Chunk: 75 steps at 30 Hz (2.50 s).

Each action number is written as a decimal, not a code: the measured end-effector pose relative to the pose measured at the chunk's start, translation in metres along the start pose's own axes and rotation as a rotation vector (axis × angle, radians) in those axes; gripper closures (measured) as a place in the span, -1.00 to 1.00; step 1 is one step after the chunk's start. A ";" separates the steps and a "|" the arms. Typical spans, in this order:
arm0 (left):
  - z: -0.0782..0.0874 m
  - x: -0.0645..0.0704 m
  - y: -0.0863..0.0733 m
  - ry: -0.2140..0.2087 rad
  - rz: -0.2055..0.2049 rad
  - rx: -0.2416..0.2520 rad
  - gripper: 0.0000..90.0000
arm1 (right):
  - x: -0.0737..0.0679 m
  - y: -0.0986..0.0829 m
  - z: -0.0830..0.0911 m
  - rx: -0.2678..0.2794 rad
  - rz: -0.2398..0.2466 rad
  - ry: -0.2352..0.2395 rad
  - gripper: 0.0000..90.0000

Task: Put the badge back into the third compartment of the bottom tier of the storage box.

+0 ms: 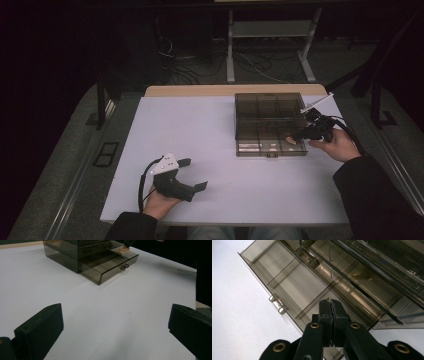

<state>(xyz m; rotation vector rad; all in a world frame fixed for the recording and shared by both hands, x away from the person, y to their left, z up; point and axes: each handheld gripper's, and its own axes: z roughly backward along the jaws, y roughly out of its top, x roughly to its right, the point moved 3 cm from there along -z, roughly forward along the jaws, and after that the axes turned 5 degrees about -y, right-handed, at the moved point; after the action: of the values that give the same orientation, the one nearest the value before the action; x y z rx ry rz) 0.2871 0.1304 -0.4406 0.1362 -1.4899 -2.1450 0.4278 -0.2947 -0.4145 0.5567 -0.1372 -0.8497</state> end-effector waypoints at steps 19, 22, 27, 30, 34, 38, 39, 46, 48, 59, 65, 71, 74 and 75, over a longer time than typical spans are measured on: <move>0.000 0.000 0.000 -0.002 -0.001 0.002 -1.00 | -0.004 0.001 -0.022 -0.023 0.010 0.026 0.95; 0.000 0.000 0.000 -0.001 0.003 0.005 -1.00 | -0.004 0.001 -0.023 -0.027 0.008 0.023 0.95; 0.000 0.000 0.000 0.000 0.004 0.004 -1.00 | -0.004 0.000 -0.026 -0.035 0.010 0.025 0.94; 0.001 0.000 0.000 -0.001 0.006 0.006 -1.00 | -0.004 0.000 -0.027 -0.032 0.004 0.027 0.93; 0.000 0.000 0.000 -0.001 0.005 0.006 -1.00 | -0.005 -0.001 -0.026 -0.042 0.017 0.021 0.79; 0.000 0.001 0.000 -0.006 0.001 0.005 -1.00 | -0.006 -0.002 -0.026 -0.047 0.017 0.021 0.75; 0.000 0.001 0.000 -0.007 0.001 0.005 -1.00 | -0.006 -0.002 -0.025 -0.046 0.016 0.022 0.74; 0.000 0.001 0.000 -0.011 0.001 0.008 -1.00 | -0.008 -0.002 -0.019 -0.039 0.014 0.008 0.58; 0.000 0.002 0.000 -0.012 0.001 0.008 -1.00 | -0.009 -0.002 -0.017 -0.038 0.010 0.005 0.50; 0.000 0.003 0.001 -0.020 0.002 0.014 -1.00 | -0.011 -0.008 -0.001 0.015 -0.017 -0.030 -0.07; 0.001 0.004 0.002 -0.025 -0.002 0.017 -1.00 | -0.015 -0.011 0.013 0.044 -0.032 -0.024 -0.55; 0.001 0.005 0.002 -0.028 0.001 0.019 -1.00 | -0.023 -0.019 0.024 0.072 -0.072 -0.020 -0.90; 0.002 0.005 0.002 -0.027 -0.001 0.021 -1.00 | -0.028 -0.025 0.027 0.085 -0.099 -0.033 -0.99; 0.002 0.005 0.002 -0.027 0.001 0.022 -1.00 | -0.029 -0.026 0.029 0.102 -0.111 -0.027 -0.99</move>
<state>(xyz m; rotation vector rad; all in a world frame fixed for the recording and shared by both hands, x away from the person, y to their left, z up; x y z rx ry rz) 0.2826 0.1289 -0.4373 0.1150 -1.5294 -2.1381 0.3812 -0.2987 -0.4000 0.6527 -0.1763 -0.9626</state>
